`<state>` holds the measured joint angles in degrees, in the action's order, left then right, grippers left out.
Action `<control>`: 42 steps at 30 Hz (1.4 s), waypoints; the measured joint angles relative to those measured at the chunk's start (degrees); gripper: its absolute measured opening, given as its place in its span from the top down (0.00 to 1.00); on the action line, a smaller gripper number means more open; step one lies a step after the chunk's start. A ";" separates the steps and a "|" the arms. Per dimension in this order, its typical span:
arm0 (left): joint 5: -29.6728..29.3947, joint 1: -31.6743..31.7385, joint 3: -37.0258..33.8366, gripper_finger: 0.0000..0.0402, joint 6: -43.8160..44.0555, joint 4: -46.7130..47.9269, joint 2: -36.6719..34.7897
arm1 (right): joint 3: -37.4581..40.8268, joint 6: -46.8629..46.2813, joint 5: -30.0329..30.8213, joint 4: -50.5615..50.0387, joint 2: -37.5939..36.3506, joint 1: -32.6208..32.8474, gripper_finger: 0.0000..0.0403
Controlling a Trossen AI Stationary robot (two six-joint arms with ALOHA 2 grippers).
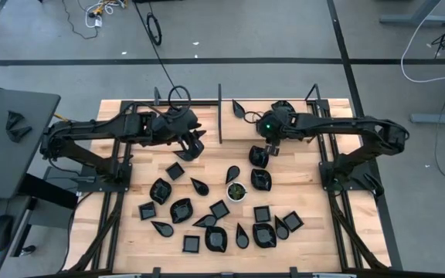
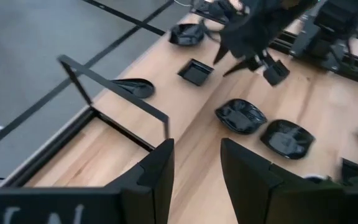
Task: Pick & Place Mini shaped plates
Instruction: Stack the leaf shaped plate on top of the leaf shaped plate on the shelf
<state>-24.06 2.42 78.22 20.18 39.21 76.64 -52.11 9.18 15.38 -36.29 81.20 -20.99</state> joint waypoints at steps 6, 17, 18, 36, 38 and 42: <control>3.44 0.00 0.00 0.66 -1.99 0.03 0.00 | -5.79 -22.02 -6.37 -11.71 -4.08 2.30 0.62; 9.14 -0.04 0.02 0.66 -3.50 5.87 0.00 | -5.71 -51.42 -19.95 -23.22 -9.58 10.36 0.66; 9.15 -0.15 0.02 0.66 -3.44 7.39 0.00 | -5.02 -54.06 -19.78 -23.00 -9.73 12.06 0.67; 7.30 -5.60 0.02 0.66 -3.36 14.61 0.00 | 16.27 -98.19 -22.38 8.02 -8.68 26.11 0.54; 7.27 -5.70 0.02 0.66 -3.29 14.55 0.00 | 17.67 -99.62 -21.86 10.50 -7.76 26.11 0.55; 7.17 -5.68 0.04 0.66 -2.86 14.31 0.00 | 19.26 -99.08 -20.15 14.09 -5.72 26.11 0.60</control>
<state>-16.88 -3.27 78.26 17.32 53.52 76.64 -32.85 -89.90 -4.77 -22.20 75.48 5.12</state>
